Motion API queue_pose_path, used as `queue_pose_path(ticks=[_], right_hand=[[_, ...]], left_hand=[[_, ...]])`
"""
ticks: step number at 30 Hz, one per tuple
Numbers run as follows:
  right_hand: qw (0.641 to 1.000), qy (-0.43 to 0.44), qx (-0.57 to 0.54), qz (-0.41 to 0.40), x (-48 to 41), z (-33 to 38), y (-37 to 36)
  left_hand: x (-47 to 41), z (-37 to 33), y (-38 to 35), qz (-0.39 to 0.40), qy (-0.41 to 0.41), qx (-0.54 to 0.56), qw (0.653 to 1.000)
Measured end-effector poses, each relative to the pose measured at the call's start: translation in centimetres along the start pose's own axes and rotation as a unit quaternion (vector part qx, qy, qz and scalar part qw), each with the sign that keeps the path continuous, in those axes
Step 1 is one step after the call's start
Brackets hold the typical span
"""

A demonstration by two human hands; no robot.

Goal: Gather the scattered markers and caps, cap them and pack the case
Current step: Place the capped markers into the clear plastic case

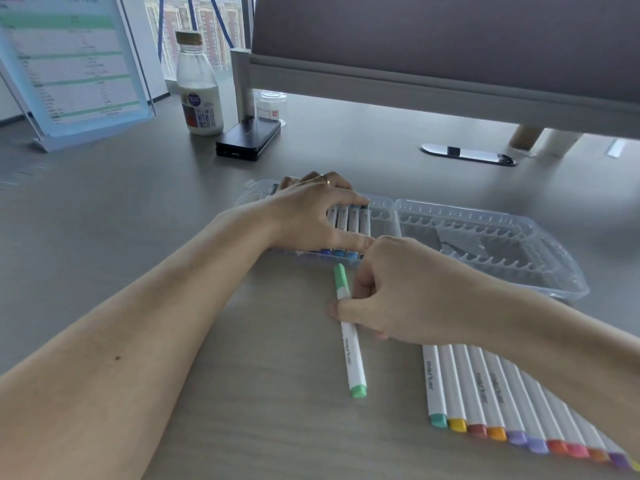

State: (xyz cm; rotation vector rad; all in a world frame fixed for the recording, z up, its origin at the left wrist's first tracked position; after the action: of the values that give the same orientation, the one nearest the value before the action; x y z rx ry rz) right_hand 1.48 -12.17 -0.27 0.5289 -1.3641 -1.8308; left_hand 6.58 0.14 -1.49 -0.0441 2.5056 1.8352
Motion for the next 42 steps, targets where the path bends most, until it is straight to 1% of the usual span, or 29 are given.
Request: queue_pose_path(ticks=[4,8,11,12,16,19,26,30,32,33,35,37,39,42], right_hand=[[1.0,-0.01,0.003,-0.001,0.5,-1.1,0.2],[0.999,-0.024,-0.011,0.032,1.2,-1.9,0.2],[0.994,-0.078,-0.072,0.032,2.1,-3.6,1.7],[0.993,-0.091,-0.069,0.035,2.4,-4.3,2.3],[0.99,-0.11,0.03,0.079,3.0,-5.5,2.6],[0.989,-0.095,0.077,0.08,2.8,-4.9,2.4],[0.991,-0.068,0.093,0.064,1.9,-4.2,1.7],[0.992,-0.086,0.042,0.081,1.9,-4.1,1.6],[0.99,-0.103,-0.034,0.085,1.8,-4.3,1.9],[0.986,-0.115,-0.089,0.076,1.5,-4.6,2.3],[0.97,-0.137,-0.2,0.034,0.4,-5.5,3.3],[0.949,-0.153,-0.275,-0.015,-1.0,-6.9,4.2],[0.933,-0.166,-0.316,-0.043,-2.2,-8.1,4.8],[0.923,-0.18,-0.337,-0.054,-3.6,-9.3,5.0]], left_hand=[[0.0,0.1,0.0,-0.007,0.003,0.002,1.0],[0.0,0.3,-0.1,-0.004,0.006,0.009,1.0],[0.0,0.3,-0.1,-0.007,0.005,0.009,1.0],[0.0,0.2,0.0,-0.008,0.003,0.008,1.0],[-0.1,0.2,0.1,-0.009,-0.001,-0.002,1.0],[0.0,0.1,0.1,-0.007,0.0,-0.003,1.0],[0.2,-0.2,0.2,-0.002,0.004,-0.008,1.0],[0.1,0.1,0.1,-0.005,0.006,0.0,1.0],[0.0,0.2,0.0,-0.003,0.004,0.001,1.0],[0.0,0.2,-0.1,-0.003,0.004,0.002,1.0],[0.0,0.3,0.0,-0.003,0.002,0.003,1.0],[0.0,0.3,0.0,-0.004,0.003,0.007,1.0],[0.0,0.3,0.0,-0.005,0.003,0.005,1.0],[0.1,0.4,0.1,-0.002,0.005,0.01,1.0]])
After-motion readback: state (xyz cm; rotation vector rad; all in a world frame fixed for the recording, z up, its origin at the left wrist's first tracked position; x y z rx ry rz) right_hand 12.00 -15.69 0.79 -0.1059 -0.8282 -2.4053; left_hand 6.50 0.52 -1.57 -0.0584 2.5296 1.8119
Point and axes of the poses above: each hand's wrist, its own x-axis away from the middle knuckle, its own y-axis out of the back of the hand, z = x × y, the point moved 9 cm from there along -x, towards the middle knuckle, and after that the axes turned 4 degrees about y, right-handed, at the moved point
